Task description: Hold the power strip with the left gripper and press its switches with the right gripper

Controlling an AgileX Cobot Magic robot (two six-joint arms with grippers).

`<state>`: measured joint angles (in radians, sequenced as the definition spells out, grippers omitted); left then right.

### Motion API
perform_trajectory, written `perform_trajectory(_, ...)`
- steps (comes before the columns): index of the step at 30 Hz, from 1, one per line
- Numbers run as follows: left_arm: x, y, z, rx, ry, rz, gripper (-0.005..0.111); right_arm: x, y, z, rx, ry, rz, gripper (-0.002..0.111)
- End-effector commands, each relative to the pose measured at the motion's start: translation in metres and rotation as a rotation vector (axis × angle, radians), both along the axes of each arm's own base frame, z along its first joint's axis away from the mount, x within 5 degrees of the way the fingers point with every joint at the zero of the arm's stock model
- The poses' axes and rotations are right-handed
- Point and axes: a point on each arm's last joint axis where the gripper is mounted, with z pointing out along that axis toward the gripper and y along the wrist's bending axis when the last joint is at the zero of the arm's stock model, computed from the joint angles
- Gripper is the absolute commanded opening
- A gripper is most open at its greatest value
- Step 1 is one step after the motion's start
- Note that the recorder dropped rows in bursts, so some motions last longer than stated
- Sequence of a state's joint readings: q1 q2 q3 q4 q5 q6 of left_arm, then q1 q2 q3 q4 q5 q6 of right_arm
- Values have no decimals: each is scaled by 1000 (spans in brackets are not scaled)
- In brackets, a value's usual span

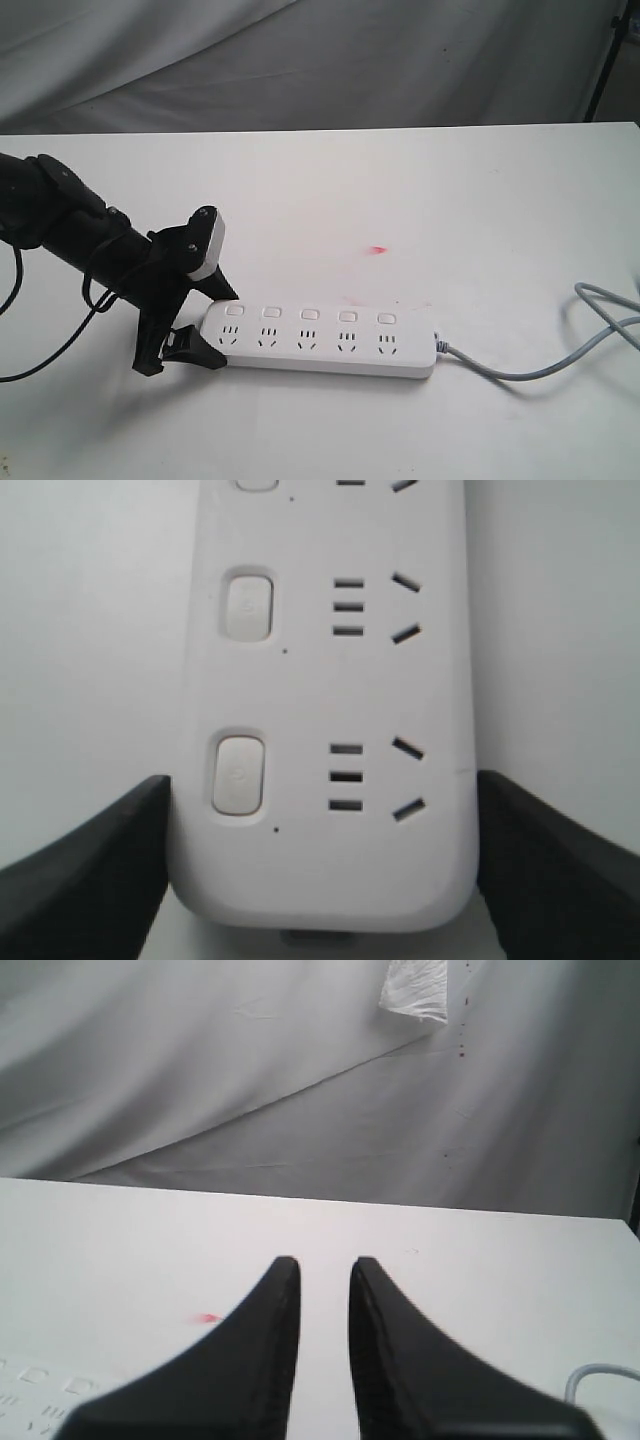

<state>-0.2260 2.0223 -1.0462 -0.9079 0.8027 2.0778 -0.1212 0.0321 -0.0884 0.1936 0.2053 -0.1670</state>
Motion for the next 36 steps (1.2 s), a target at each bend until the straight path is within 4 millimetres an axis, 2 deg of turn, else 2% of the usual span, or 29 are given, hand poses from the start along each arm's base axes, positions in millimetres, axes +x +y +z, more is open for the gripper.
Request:
perform_trajectory(1, 0, -2, 0, -1, 4, -10, 6, 0, 1, -4, 65, 23, 2, 17)
perform_trajectory(7, 0, -2, 0, -1, 4, -10, 6, 1, -1, -29, 33, 62, -8, 17)
perform_trajectory(17, 0, -2, 0, -1, 3, -11, 6, 1, 0, -32, 100, 87, -8, 17)
perform_trajectory(25, 0, -2, 0, -1, 5, -9, 6, -1, -4, -39, -47, 190, -36, 17)
perform_trajectory(36, 0, -2, 0, -1, 3, -12, 6, -1, -4, -39, -3, 186, -43, 17)
